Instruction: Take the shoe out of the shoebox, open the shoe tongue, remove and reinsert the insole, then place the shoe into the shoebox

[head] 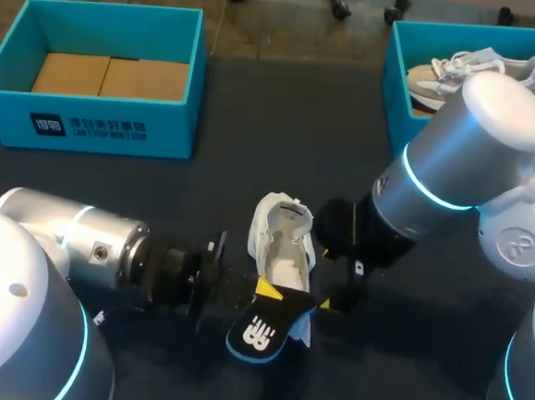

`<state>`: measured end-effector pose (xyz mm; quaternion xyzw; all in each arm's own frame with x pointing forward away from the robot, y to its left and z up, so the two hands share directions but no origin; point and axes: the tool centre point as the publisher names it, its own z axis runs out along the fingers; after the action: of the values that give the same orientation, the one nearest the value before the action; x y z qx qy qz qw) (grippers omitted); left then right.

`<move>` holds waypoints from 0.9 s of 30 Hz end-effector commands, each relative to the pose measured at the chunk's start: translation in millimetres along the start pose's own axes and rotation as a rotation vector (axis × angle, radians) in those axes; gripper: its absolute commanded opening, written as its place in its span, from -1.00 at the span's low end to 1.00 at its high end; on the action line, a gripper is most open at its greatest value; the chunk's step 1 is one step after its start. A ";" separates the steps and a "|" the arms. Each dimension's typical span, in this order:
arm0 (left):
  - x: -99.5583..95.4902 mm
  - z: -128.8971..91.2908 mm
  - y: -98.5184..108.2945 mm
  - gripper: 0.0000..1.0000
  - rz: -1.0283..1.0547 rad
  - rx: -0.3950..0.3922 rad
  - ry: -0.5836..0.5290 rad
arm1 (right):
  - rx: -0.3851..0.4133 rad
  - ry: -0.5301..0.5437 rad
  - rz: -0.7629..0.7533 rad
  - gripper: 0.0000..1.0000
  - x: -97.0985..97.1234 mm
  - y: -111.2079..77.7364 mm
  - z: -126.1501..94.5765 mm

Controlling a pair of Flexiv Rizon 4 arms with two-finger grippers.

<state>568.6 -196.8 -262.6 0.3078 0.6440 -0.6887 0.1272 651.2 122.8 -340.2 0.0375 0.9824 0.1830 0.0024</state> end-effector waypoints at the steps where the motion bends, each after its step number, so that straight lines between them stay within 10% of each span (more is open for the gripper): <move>1: 0.3 3.1 4.5 -1.00 0.001 0.005 0.004 | 0.000 -0.003 0.000 1.00 0.9 0.3 2.4; 27: -10.0 1.6 46.9 -1.00 -0.061 0.002 -0.018 | 0.000 -0.003 0.000 1.00 0.9 0.3 2.4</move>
<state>598.0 -204.6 -288.3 0.2786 0.6560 -0.6921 0.1144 651.2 122.9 -340.3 0.0374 0.9824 0.1830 0.0025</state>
